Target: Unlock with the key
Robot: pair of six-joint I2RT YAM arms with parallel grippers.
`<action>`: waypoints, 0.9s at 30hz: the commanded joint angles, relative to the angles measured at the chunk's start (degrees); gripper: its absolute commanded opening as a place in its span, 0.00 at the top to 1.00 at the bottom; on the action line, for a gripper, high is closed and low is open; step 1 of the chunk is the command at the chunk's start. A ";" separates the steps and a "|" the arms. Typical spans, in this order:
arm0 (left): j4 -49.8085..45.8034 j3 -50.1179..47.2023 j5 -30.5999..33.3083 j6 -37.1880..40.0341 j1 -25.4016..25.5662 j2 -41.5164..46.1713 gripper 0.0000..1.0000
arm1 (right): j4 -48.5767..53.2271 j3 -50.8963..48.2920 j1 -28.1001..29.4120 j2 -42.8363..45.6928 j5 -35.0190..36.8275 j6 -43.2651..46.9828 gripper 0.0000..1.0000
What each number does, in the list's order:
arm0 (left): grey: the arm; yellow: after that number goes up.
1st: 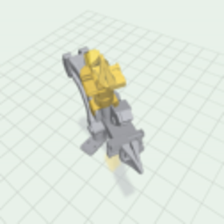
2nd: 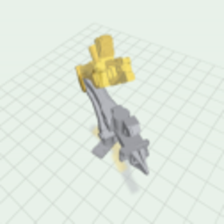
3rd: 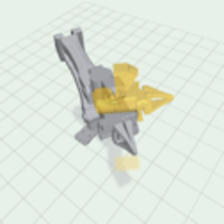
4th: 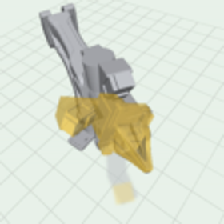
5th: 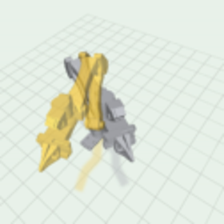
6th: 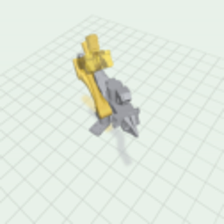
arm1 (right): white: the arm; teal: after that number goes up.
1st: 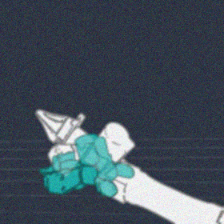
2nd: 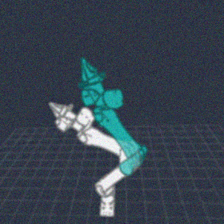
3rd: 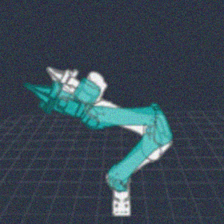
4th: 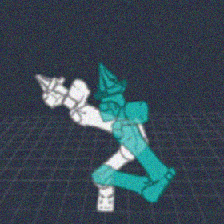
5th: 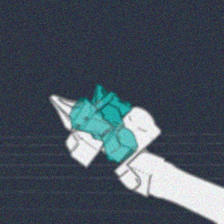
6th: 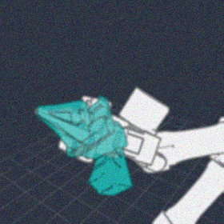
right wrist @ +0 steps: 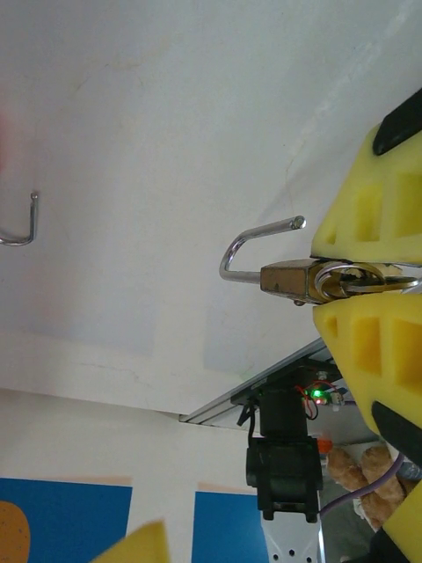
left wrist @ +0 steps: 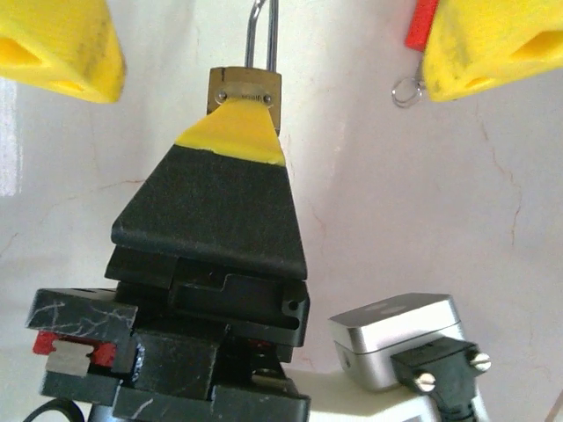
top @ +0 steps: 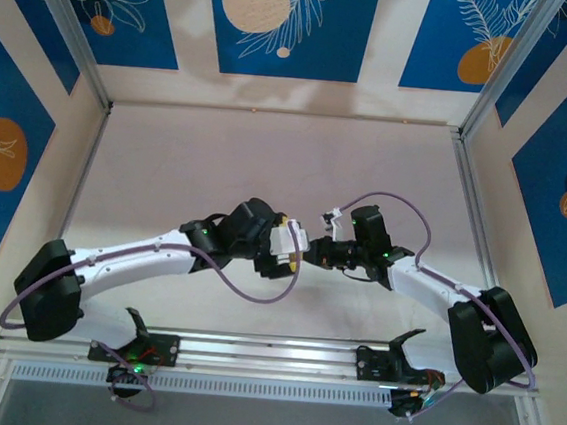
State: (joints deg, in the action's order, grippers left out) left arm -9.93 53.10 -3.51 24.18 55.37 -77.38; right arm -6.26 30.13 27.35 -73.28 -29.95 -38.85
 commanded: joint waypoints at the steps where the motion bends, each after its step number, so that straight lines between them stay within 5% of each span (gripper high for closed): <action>1: -1.23 -1.02 1.93 -0.54 0.56 3.01 0.05 | 1.29 2.19 -0.41 1.21 -0.09 1.49 0.96; 12: 2.99 -6.56 15.64 -0.25 0.79 14.55 0.00 | 2.86 3.62 -1.55 1.43 -0.74 2.42 0.96; 20: 11.04 -5.05 28.47 8.09 0.78 16.28 0.00 | 4.28 4.35 -3.21 2.94 -1.16 2.94 0.96; 27: 23.51 -5.15 29.40 12.01 0.72 14.97 0.00 | 5.32 5.11 -5.54 3.17 -1.35 3.34 0.96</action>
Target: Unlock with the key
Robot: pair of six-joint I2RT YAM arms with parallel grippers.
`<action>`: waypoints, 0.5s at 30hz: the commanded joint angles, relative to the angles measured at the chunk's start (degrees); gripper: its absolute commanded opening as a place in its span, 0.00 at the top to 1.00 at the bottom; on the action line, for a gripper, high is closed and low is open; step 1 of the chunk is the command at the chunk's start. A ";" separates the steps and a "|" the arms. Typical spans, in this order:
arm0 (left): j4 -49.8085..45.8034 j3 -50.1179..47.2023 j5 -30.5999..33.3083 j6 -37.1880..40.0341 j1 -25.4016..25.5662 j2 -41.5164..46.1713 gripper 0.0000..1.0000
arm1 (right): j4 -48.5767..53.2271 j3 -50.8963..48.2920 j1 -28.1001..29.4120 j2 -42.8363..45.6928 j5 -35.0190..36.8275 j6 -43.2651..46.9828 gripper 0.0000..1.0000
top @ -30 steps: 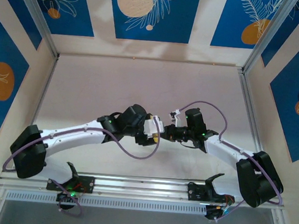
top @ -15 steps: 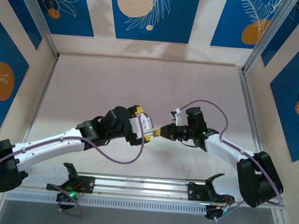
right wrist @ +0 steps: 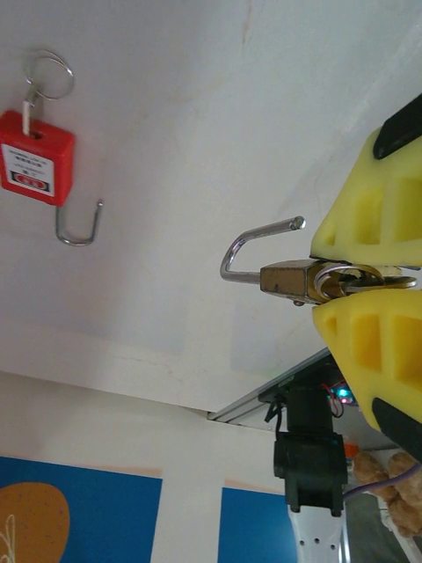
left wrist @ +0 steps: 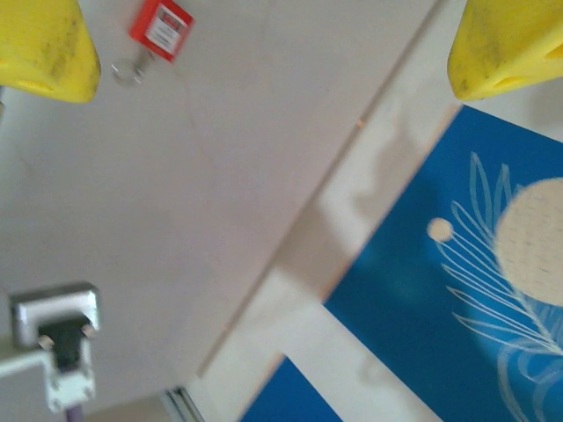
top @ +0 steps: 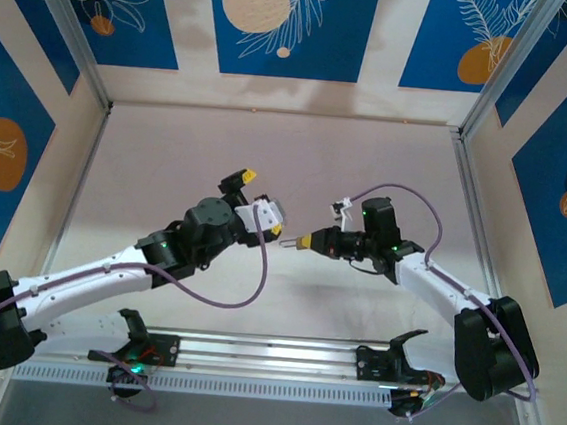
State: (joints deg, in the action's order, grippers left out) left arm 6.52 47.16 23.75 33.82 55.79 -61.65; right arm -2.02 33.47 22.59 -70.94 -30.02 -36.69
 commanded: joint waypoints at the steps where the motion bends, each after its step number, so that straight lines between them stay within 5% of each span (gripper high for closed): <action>1: 7.35 0.83 1.65 2.02 0.32 -1.87 0.00 | 1.06 1.85 -1.04 0.67 -1.34 1.14 0.96; 9: 5.65 0.04 -1.64 -8.15 -1.89 -7.81 0.00 | -0.62 2.69 -3.86 -0.95 -1.18 0.74 0.96; 15: 3.61 0.64 -7.35 -24.70 -6.14 -8.73 0.00 | -3.33 3.38 -6.09 -4.92 -0.53 0.06 0.96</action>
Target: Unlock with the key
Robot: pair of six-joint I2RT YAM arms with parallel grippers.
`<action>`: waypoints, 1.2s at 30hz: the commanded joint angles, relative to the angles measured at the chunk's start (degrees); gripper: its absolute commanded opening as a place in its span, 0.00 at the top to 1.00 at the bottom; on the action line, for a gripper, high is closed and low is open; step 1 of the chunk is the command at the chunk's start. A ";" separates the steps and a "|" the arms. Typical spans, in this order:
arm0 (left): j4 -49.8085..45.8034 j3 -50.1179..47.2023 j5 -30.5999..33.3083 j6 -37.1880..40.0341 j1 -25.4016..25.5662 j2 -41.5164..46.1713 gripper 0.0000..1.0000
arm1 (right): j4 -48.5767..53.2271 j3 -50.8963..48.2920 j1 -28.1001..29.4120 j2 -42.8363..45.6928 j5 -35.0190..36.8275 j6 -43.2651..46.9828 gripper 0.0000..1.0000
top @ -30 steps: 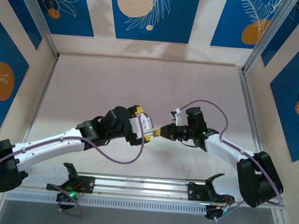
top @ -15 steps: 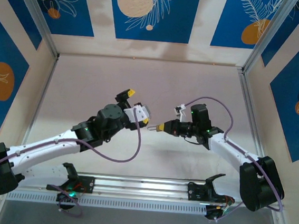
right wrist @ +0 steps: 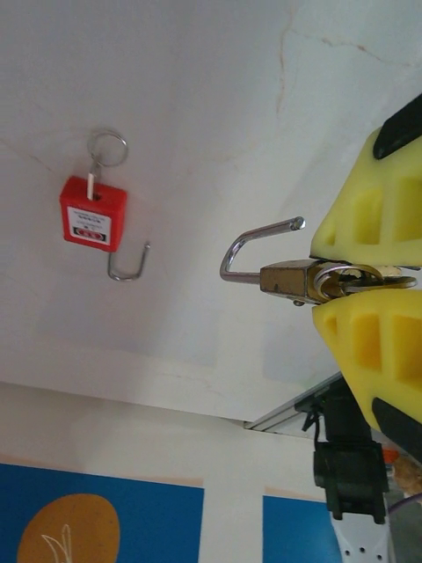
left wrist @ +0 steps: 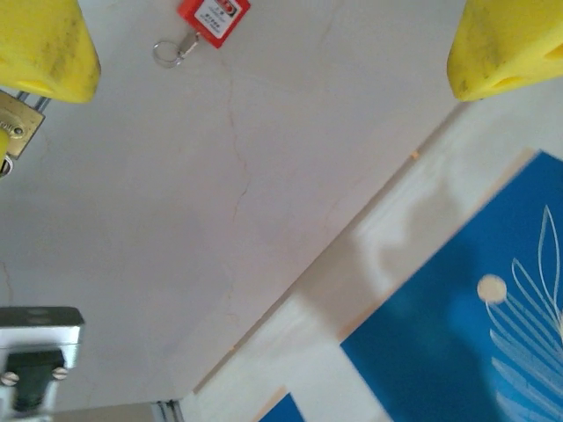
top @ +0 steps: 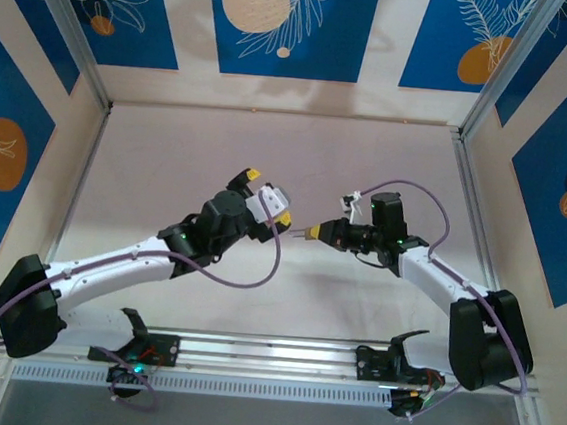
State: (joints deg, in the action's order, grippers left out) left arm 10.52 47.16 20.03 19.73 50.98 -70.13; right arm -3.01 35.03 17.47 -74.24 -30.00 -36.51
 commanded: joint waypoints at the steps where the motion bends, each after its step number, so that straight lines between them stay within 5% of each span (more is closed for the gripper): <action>1: 0.55 -0.09 -4.02 -13.08 -1.41 -0.32 0.00 | -3.19 1.92 -1.44 -2.54 -0.51 -0.35 0.96; 8: 9.54 -6.64 -6.46 -25.05 -1.54 -4.89 0.00 | -7.38 3.14 -2.64 -7.86 -1.44 -0.41 0.97; 16: 13.89 -9.08 -8.54 -30.15 -1.77 -8.29 0.00 | -8.29 2.35 -1.40 -9.88 -1.24 -0.32 0.97; 22: 14.63 -11.06 -17.66 -21.26 -1.46 -10.92 0.16 | -4.04 2.78 -1.60 -7.11 -2.21 0.54 0.97; 26: 7.32 -8.50 -15.08 -15.00 -0.88 -12.27 0.25 | -1.51 3.07 -1.28 -5.87 -2.25 1.11 0.97; 36: 6.22 -12.69 -10.58 -15.58 -0.83 -7.40 0.32 | -5.30 3.22 -0.96 -9.86 2.41 2.10 0.96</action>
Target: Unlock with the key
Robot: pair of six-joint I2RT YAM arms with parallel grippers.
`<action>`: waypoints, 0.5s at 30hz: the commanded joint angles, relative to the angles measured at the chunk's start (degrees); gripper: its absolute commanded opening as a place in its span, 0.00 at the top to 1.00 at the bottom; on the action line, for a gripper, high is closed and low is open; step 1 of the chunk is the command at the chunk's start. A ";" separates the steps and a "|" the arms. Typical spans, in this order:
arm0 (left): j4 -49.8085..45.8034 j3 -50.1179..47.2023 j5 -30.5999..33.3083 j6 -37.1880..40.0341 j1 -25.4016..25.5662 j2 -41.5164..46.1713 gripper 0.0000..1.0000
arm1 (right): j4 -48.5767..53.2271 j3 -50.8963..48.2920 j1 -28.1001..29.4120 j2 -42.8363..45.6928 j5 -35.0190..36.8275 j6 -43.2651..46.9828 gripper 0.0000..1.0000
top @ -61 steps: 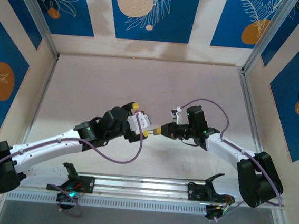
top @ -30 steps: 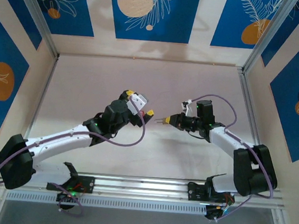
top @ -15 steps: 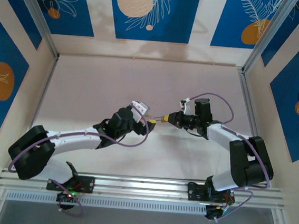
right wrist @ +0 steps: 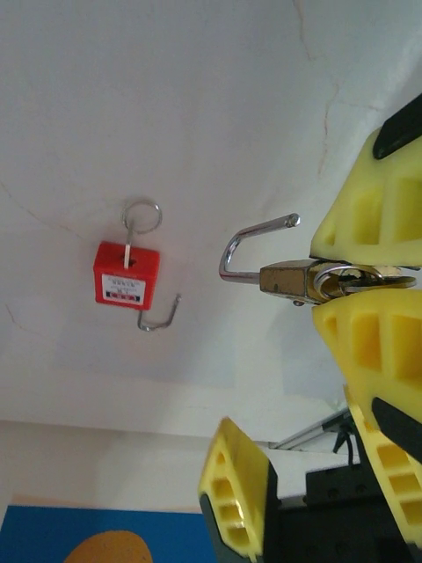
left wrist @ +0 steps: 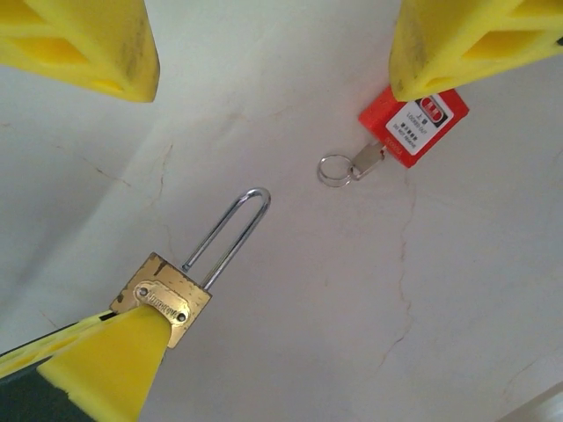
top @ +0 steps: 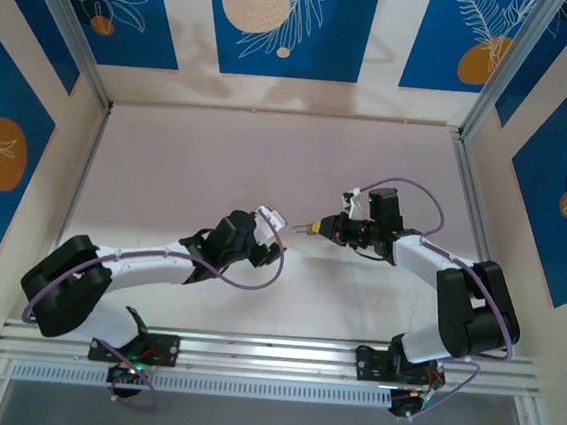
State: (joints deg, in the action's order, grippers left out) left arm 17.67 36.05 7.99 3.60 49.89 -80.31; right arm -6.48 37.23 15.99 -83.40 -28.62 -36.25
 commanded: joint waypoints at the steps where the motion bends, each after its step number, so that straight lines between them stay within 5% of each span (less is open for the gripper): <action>1: -1.12 -2.01 1.76 0.45 0.22 3.38 0.33 | -2.32 1.07 1.06 -0.97 2.00 2.39 0.96; 15: -2.02 -4.34 6.39 1.37 0.26 7.16 0.34 | -10.67 -3.68 5.93 -6.42 0.66 2.04 0.97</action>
State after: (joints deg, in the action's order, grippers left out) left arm 16.56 32.45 12.78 3.64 49.89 -74.74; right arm -13.17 35.22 21.15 -88.90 -25.91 -34.59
